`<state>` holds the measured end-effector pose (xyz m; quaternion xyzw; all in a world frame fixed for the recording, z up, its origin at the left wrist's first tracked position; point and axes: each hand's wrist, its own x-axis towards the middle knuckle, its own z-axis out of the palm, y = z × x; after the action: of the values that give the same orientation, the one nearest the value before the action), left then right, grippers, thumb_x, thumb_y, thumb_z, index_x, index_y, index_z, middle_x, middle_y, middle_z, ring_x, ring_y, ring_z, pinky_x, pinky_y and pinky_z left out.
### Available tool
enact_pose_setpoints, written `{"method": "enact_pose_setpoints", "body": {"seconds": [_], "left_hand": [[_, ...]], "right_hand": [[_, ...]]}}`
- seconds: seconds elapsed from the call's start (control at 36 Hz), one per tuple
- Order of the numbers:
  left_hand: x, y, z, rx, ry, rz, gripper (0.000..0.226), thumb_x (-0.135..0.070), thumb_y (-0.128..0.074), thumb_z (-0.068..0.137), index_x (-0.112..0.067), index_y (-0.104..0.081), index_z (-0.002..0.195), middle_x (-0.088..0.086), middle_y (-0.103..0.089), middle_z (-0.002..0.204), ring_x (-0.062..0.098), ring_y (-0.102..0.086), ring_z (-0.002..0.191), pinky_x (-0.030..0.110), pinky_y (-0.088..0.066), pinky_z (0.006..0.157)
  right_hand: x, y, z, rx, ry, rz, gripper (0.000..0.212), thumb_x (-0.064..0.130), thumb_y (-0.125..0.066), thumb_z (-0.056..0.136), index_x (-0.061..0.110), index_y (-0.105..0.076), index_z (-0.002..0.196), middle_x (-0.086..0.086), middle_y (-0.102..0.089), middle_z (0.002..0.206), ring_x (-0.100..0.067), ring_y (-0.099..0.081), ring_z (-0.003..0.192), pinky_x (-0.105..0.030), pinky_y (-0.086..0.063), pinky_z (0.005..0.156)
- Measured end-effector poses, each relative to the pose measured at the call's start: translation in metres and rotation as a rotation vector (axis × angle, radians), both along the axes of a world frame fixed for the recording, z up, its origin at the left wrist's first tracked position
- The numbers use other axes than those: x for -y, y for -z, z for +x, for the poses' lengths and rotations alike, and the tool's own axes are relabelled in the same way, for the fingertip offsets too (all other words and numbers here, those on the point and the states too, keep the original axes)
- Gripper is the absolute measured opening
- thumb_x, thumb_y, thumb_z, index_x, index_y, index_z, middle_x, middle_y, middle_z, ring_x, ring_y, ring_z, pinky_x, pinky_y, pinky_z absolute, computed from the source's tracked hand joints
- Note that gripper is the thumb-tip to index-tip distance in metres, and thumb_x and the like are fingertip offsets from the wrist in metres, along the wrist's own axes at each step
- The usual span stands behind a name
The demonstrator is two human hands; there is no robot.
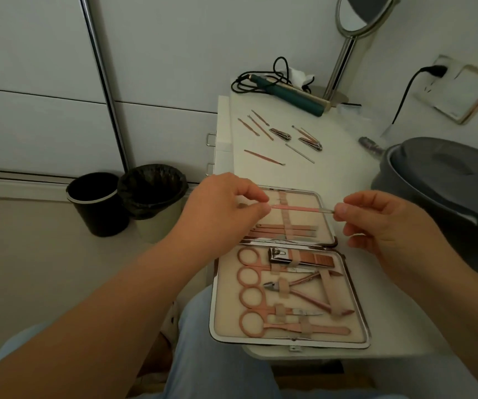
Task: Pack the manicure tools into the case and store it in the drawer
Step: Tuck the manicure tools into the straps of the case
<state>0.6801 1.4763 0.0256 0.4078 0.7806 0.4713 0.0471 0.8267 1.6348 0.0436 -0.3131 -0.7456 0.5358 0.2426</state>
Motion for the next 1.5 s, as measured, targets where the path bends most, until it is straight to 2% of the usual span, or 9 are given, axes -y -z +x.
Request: {"method": "enact_pose_setpoints", "body": {"seconds": [0.11, 0.22, 0.36, 0.58, 0.72, 0.89, 1.0, 1.19, 1.5], "left_hand": [[-0.003, 0.000, -0.006, -0.008, 0.021, -0.121, 0.013, -0.035, -0.071, 0.071, -0.040, -0.060, 0.067, -0.018, -0.060, 0.080, 0.000, -0.058, 0.072, 0.026, -0.051, 0.071], [-0.010, -0.002, -0.010, -0.072, -0.008, -0.204, 0.011, -0.038, -0.072, 0.069, -0.037, -0.062, 0.066, -0.021, -0.054, 0.074, -0.003, -0.052, 0.069, 0.011, -0.038, 0.058], [-0.012, -0.005, -0.016, -0.049, 0.040, -0.262, 0.011, -0.035, -0.074, 0.069, -0.035, -0.063, 0.067, -0.020, -0.056, 0.077, -0.002, -0.053, 0.070, 0.008, -0.034, 0.055], [-0.009, -0.006, -0.018, 0.011, 0.099, -0.237, 0.012, -0.033, -0.075, 0.069, -0.034, -0.063, 0.069, -0.021, -0.052, 0.080, 0.000, -0.052, 0.077, 0.010, -0.037, 0.062], [-0.008, -0.007, -0.020, 0.043, 0.125, -0.251, 0.019, -0.030, -0.076, 0.069, -0.038, -0.060, 0.076, -0.009, -0.056, 0.096, 0.007, -0.056, 0.087, 0.022, -0.047, 0.075], [-0.007, -0.004, -0.021, 0.055, 0.115, -0.225, 0.018, -0.031, -0.076, 0.068, -0.037, -0.060, 0.073, -0.014, -0.054, 0.089, 0.004, -0.055, 0.082, 0.014, -0.045, 0.068], [-0.005, -0.002, -0.021, 0.042, 0.120, -0.196, 0.017, -0.032, -0.075, 0.069, -0.038, -0.060, 0.072, -0.017, -0.054, 0.086, 0.000, -0.054, 0.081, 0.013, -0.044, 0.069], [-0.006, -0.001, -0.020, 0.028, 0.111, -0.188, 0.016, -0.032, -0.076, 0.067, -0.038, -0.061, 0.072, -0.020, -0.053, 0.082, -0.003, -0.054, 0.077, 0.008, -0.039, 0.062], [-0.005, 0.005, -0.019, -0.023, 0.106, -0.144, 0.009, -0.034, -0.069, 0.073, -0.029, -0.069, 0.081, -0.023, -0.049, 0.082, -0.002, -0.051, 0.079, 0.011, -0.038, 0.067]], "right_hand": [[-0.009, 0.008, 0.012, 0.029, 0.060, 0.120, 0.008, 0.026, -0.071, 0.074, 0.027, -0.065, 0.079, 0.006, -0.071, 0.072, -0.003, -0.062, 0.054, -0.020, -0.048, 0.052], [-0.016, 0.014, 0.019, 0.041, 0.093, 0.137, 0.008, 0.027, -0.070, 0.075, 0.032, -0.066, 0.078, 0.005, -0.071, 0.070, -0.003, -0.061, 0.051, -0.024, -0.047, 0.054], [-0.018, 0.016, 0.020, 0.038, 0.101, 0.136, 0.006, 0.020, -0.067, 0.078, 0.023, -0.063, 0.080, 0.000, -0.069, 0.067, -0.003, -0.057, 0.046, -0.018, -0.048, 0.047], [-0.018, 0.016, 0.016, 0.079, 0.070, 0.152, 0.007, 0.019, -0.069, 0.077, 0.023, -0.063, 0.077, -0.003, -0.068, 0.066, -0.006, -0.055, 0.044, -0.026, -0.047, 0.051], [-0.021, 0.014, 0.012, 0.130, 0.040, 0.156, 0.007, 0.019, -0.070, 0.077, 0.021, -0.064, 0.078, -0.008, -0.066, 0.062, -0.007, -0.053, 0.041, -0.026, -0.046, 0.048], [-0.026, 0.011, 0.005, 0.195, 0.015, 0.122, 0.009, 0.018, -0.070, 0.076, 0.018, -0.063, 0.081, 0.002, -0.065, 0.054, -0.014, -0.050, 0.044, -0.025, -0.042, 0.041], [-0.027, 0.010, 0.001, 0.236, 0.005, 0.128, 0.008, 0.017, -0.070, 0.077, 0.019, -0.062, 0.081, 0.007, -0.065, 0.053, -0.009, -0.049, 0.039, -0.020, -0.041, 0.036], [-0.026, 0.006, -0.004, 0.331, -0.030, 0.148, 0.012, 0.024, -0.074, 0.072, 0.021, -0.064, 0.078, 0.000, -0.062, 0.048, -0.004, -0.051, 0.038, -0.020, -0.042, 0.039], [-0.021, -0.004, -0.021, 0.420, -0.112, 0.124, 0.005, 0.020, -0.070, 0.078, 0.018, -0.065, 0.080, 0.006, -0.058, 0.040, -0.001, -0.050, 0.034, -0.014, -0.041, 0.035]]}}
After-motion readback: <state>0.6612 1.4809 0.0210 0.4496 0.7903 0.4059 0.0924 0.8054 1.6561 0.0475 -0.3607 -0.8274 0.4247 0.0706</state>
